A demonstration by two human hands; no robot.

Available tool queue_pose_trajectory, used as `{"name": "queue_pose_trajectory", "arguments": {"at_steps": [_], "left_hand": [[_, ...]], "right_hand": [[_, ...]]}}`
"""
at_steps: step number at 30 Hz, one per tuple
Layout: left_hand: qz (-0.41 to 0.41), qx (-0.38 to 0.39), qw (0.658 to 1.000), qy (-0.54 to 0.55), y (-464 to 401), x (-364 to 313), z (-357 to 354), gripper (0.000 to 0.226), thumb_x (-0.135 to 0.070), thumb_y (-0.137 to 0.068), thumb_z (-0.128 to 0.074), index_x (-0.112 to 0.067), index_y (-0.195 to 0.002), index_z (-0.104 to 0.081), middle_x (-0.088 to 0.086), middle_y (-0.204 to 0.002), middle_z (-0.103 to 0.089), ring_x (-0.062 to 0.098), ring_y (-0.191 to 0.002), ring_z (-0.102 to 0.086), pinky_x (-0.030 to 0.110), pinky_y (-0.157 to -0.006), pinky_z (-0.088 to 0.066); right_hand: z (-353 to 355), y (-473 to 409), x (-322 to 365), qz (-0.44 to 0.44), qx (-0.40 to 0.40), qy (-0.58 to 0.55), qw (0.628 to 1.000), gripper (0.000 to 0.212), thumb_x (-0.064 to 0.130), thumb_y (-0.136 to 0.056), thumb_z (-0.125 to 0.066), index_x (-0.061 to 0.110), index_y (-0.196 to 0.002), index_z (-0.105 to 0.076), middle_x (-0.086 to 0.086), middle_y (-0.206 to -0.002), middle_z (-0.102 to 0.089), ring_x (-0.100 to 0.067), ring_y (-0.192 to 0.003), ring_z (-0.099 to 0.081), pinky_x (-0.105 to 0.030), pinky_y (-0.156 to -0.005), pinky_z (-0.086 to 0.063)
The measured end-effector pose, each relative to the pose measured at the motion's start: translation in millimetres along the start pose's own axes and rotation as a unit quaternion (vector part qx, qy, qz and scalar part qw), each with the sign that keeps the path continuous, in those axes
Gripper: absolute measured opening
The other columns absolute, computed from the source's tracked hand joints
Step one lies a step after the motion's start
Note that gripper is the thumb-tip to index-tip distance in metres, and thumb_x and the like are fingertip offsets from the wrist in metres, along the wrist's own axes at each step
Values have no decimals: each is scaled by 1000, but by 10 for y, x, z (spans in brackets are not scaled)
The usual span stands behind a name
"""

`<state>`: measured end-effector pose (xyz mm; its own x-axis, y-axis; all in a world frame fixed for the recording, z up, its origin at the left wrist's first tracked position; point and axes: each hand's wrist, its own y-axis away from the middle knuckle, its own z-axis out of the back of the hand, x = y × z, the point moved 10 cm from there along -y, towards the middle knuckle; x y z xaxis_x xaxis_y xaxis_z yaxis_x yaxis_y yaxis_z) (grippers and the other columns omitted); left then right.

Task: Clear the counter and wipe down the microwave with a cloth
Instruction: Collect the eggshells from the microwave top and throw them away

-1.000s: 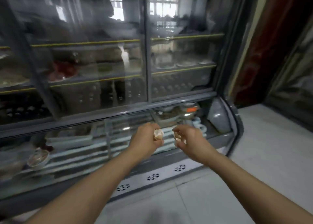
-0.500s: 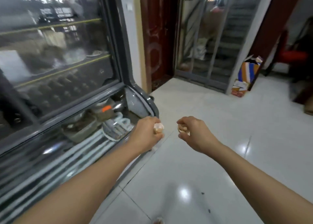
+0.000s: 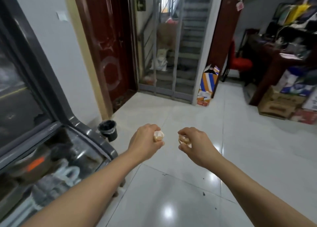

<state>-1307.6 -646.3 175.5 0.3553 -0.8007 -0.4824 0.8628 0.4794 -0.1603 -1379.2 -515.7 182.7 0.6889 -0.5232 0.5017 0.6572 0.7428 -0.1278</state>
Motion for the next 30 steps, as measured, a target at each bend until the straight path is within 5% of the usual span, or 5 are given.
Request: {"name": "queue_pose_trajectory", "arguments": {"at_steps": [9, 30], "left_hand": [[-12, 3, 1000, -8, -1528, -312, -455, 36, -33, -78, -72, -22, -110, -60, -2, -107, -62, 16, -92, -57, 29, -79, -47], [163, -105, 981, 7, -4873, 141, -887, 36, -32, -76, -75, -20, -108, -63, -2, -103, -64, 15, -89, -59, 33, -81, -50]], "right_hand": [[319, -1304, -916, -10, -10, -1, 1000, 41, 20, -86, -65, 16, -125, -55, -4, -123, -57, -19, -108, -55, -20, -87, -40], [308, -5144, -2112, 135, 92, -25, 986, 39, 28, -84, -68, 21, -121, -56, 1, -120, -58, -15, -98, -55, -20, -77, -38]]}}
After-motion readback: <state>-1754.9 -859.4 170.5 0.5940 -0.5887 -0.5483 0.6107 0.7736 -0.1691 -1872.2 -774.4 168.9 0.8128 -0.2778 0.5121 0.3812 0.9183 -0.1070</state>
